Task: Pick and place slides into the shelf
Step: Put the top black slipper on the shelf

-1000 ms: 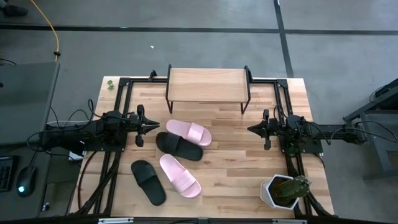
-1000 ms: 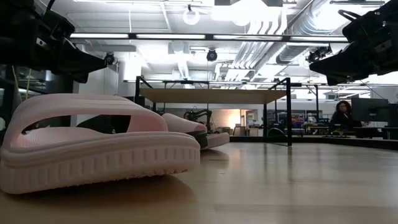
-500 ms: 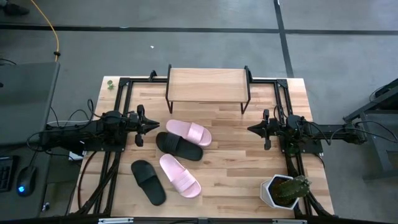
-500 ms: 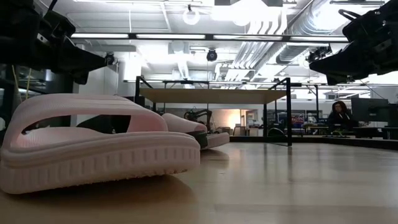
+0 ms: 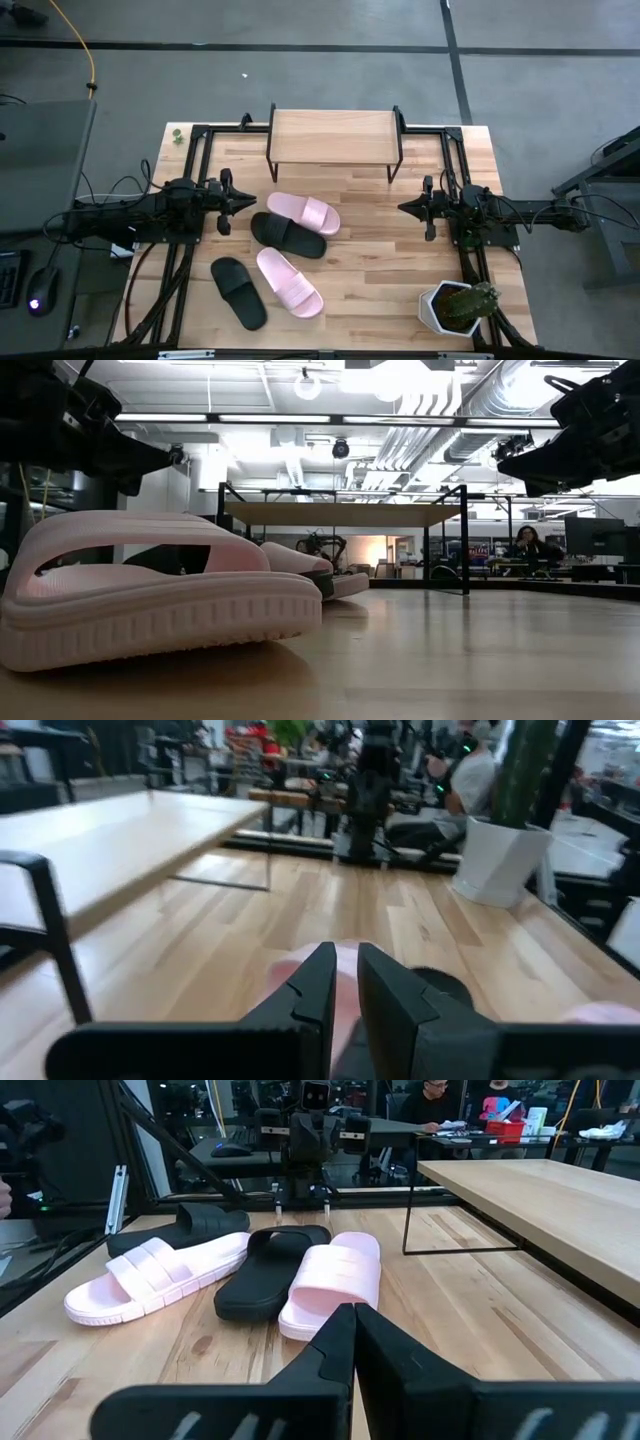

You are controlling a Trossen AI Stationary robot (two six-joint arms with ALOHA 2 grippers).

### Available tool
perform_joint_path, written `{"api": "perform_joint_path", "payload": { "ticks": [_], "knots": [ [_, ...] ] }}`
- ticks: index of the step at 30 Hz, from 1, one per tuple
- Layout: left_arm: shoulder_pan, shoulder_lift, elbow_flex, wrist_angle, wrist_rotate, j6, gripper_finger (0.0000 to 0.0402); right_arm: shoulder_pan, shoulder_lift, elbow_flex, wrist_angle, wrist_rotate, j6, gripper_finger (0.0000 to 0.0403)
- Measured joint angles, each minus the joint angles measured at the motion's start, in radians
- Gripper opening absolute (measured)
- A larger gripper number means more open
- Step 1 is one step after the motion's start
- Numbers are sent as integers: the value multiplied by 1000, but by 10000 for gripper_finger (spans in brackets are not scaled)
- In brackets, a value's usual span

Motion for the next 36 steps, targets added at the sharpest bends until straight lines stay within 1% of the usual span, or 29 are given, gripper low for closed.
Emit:
{"api": "perform_joint_path", "payload": {
  "ticks": [6,9,11,14,17,20,22,26,32,36],
  "knots": [
    [0,0,0,84,-18,-4,37,0,0,0,67,-35,100,0],
    [0,0,0,117,-18,-7,37,0,0,10,64,-59,142,0],
    [0,0,8,118,-12,-15,37,0,0,31,66,-75,146,0],
    [0,0,53,69,-7,-22,37,0,1,72,68,-76,121,0],
    [0,0,117,-35,-7,-16,37,0,2,125,51,-74,101,0],
    [0,0,190,-112,-7,4,37,0,2,190,-12,-71,86,0],
    [0,0,239,-144,-20,0,37,0,2,233,-50,-60,87,0],
    [0,3,358,-172,-39,15,37,0,3,332,-101,0,85,0],
    [0,47,555,-246,-37,20,37,0,17,467,-128,-30,41,0],
    [0,122,696,-324,-38,13,37,0,36,542,-145,-44,32,0]
  ]
}}
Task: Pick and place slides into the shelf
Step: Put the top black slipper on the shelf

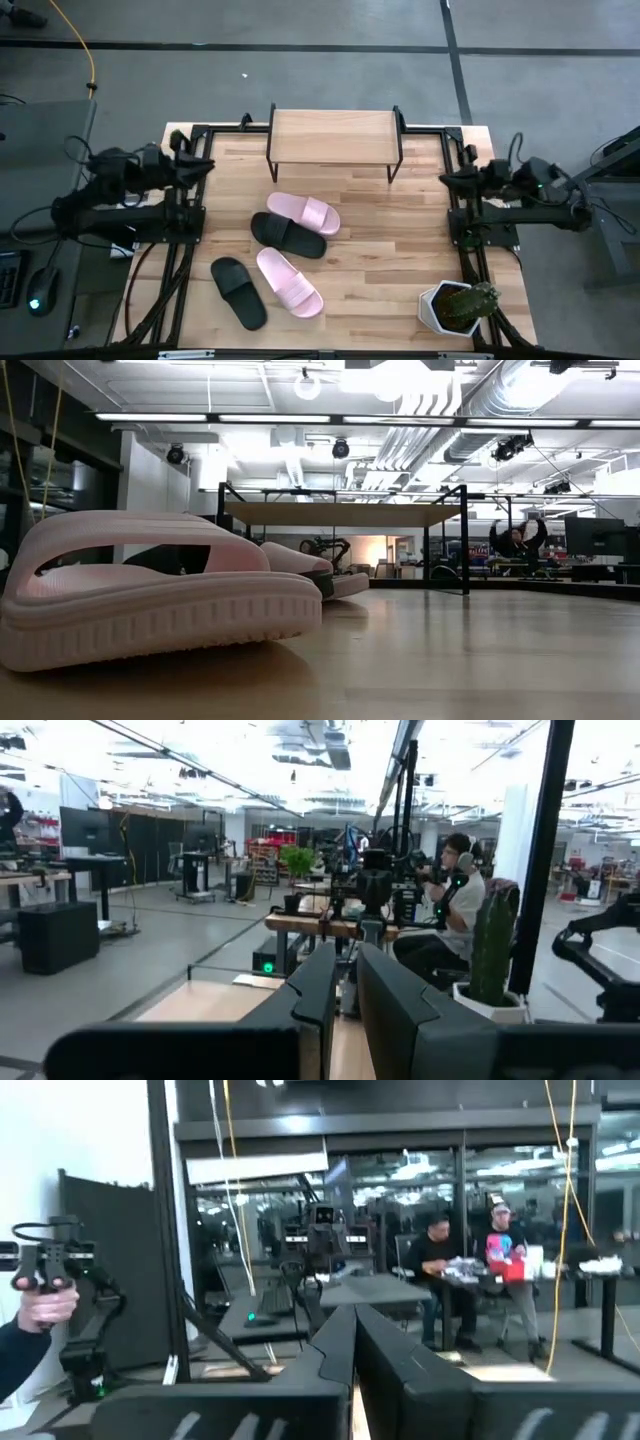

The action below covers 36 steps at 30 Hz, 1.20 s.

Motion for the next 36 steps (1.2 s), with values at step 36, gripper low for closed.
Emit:
{"api": "perform_joint_path", "payload": {
  "ticks": [36],
  "knots": [
    [0,460,635,-240,46,-9,37,0,600,755,-144,133,-88,0]
  ]
}}
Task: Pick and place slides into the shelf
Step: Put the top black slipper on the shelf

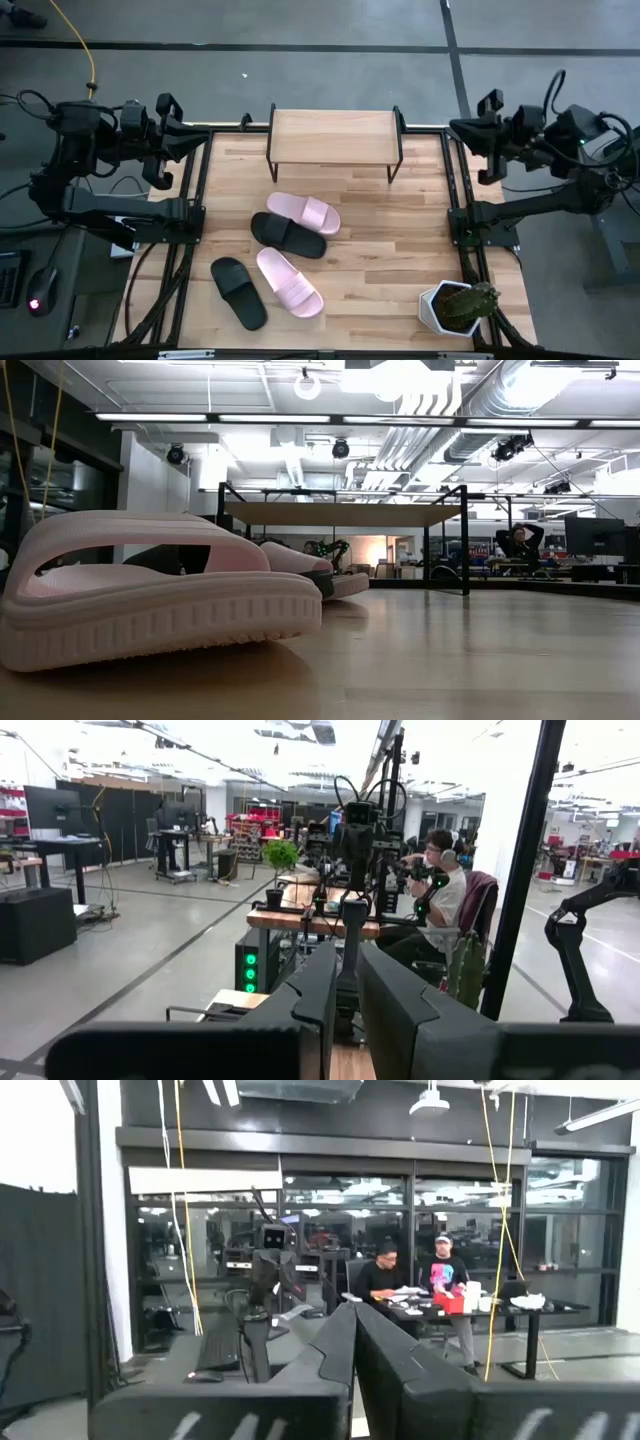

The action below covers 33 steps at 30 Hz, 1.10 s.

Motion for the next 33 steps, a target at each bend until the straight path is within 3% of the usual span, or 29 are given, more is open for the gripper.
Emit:
{"api": "perform_joint_path", "payload": {
  "ticks": [17,26,33],
  "knots": [
    [0,0,0,-15,0,-11,37,17,334,315,-265,-73,-78,0],
    [0,0,0,-47,0,-11,37,110,453,382,-337,103,-237,0],
    [0,0,0,-50,0,-11,37,170,520,382,-363,161,-267,0]
  ]
}}
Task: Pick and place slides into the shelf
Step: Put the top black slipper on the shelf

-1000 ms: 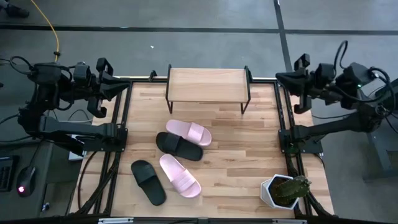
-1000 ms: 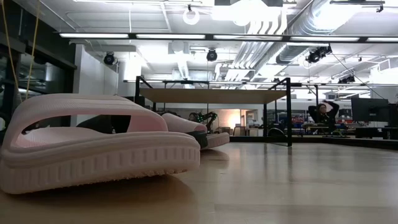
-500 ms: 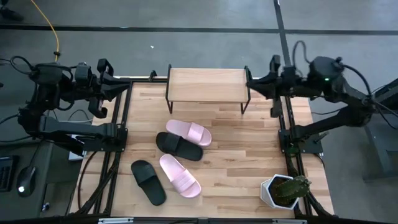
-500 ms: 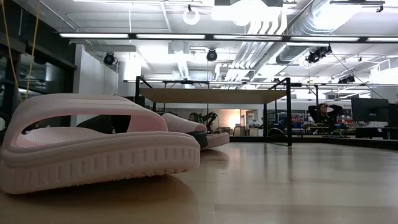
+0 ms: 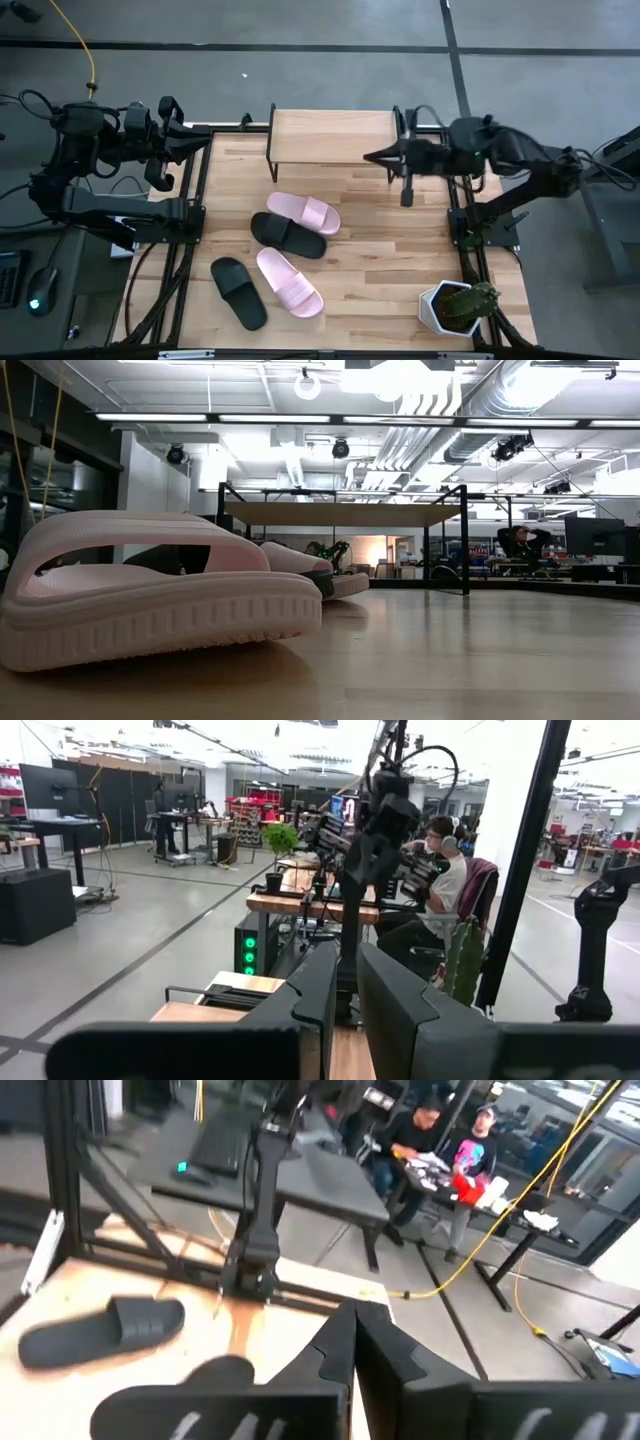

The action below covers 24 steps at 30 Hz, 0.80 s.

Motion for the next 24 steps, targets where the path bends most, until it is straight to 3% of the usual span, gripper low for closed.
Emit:
{"api": "perform_joint_path", "payload": {
  "ticks": [13,24],
  "knots": [
    [0,0,0,0,0,0,37,107,142,-1,-107,346,-66,0],
    [0,0,0,1,0,0,37,112,245,-1,-166,382,-83,0]
  ]
}}
